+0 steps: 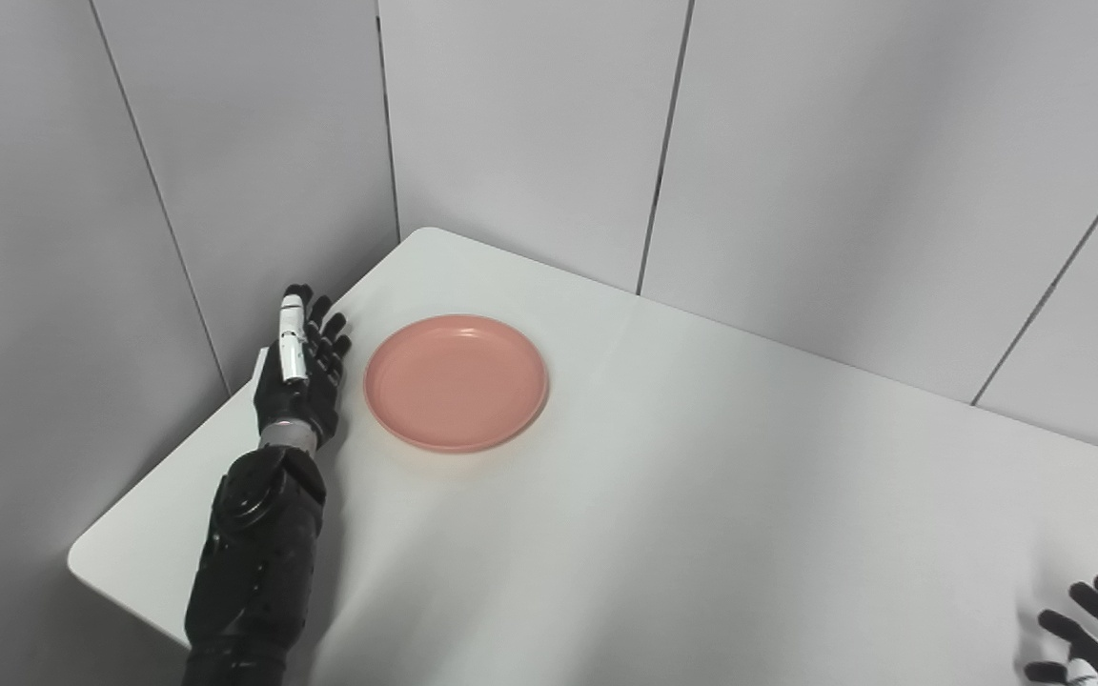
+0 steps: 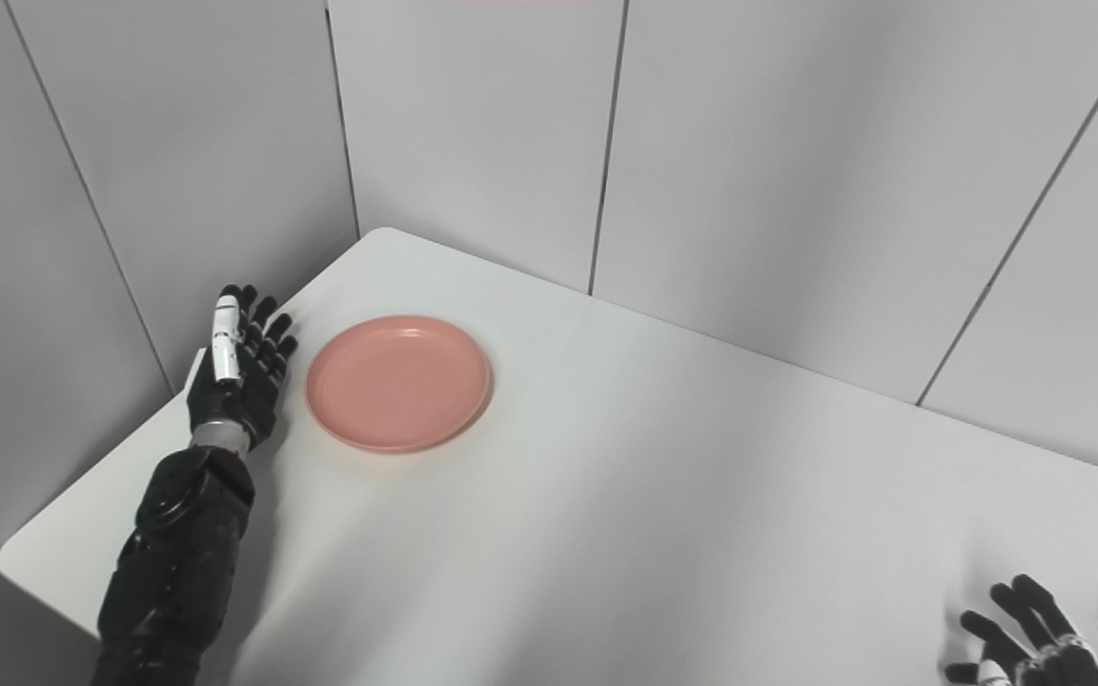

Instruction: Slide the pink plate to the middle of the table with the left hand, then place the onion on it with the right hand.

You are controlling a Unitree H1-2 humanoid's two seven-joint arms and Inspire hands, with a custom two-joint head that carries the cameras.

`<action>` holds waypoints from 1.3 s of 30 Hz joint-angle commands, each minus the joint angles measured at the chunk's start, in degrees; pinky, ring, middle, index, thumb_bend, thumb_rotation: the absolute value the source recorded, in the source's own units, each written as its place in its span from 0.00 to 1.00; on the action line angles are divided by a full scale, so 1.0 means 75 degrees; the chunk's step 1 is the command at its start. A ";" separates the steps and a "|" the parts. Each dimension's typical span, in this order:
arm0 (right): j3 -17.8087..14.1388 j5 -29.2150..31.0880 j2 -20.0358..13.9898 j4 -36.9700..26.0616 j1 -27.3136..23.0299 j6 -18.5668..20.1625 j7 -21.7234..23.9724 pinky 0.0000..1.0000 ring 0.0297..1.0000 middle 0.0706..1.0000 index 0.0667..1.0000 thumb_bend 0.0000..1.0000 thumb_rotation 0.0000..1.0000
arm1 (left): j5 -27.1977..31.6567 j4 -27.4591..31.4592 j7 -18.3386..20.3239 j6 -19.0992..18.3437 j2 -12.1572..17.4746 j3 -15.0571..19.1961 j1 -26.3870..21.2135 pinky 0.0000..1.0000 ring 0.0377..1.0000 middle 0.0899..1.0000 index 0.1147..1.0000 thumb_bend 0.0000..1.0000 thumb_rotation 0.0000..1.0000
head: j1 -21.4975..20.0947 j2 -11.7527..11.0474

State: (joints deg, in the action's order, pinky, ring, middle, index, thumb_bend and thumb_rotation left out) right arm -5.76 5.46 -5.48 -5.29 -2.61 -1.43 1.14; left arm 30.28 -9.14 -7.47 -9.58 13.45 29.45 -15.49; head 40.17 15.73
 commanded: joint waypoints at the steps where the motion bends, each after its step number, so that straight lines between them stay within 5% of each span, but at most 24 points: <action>1: -0.0014 -0.0007 0.0009 -0.0232 -0.0063 -0.0153 -0.0015 0.43 0.67 0.77 0.79 0.38 0.00 | 0.0081 -0.0087 0.0298 0.0098 0.0106 -0.0112 -0.0274 1.00 0.99 1.00 1.00 0.39 1.00 | 0.0004 -0.0010; 26: -0.0012 0.0048 -0.0008 -0.0157 -0.0033 -0.0242 0.0031 0.43 0.68 0.78 0.80 0.38 0.00 | 0.0114 -0.1764 0.1231 0.0157 0.0217 -0.0412 -0.1026 1.00 0.98 0.99 0.98 0.39 1.00 | -0.0133 0.0019; 39: 0.0050 -0.0111 0.0066 -0.0401 0.0066 -0.0138 -0.0038 0.43 0.66 0.76 0.78 0.37 0.00 | 0.0079 -0.2009 0.1408 -0.0108 0.0095 -0.0726 -0.1185 0.98 0.96 0.96 0.96 0.40 1.00 | -0.0376 0.0152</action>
State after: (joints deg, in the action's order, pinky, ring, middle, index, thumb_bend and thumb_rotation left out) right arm -5.50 4.94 -5.32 -6.15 -1.70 -1.43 1.13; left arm 31.14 -23.18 3.33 -7.80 15.10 24.88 -24.01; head 37.62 16.70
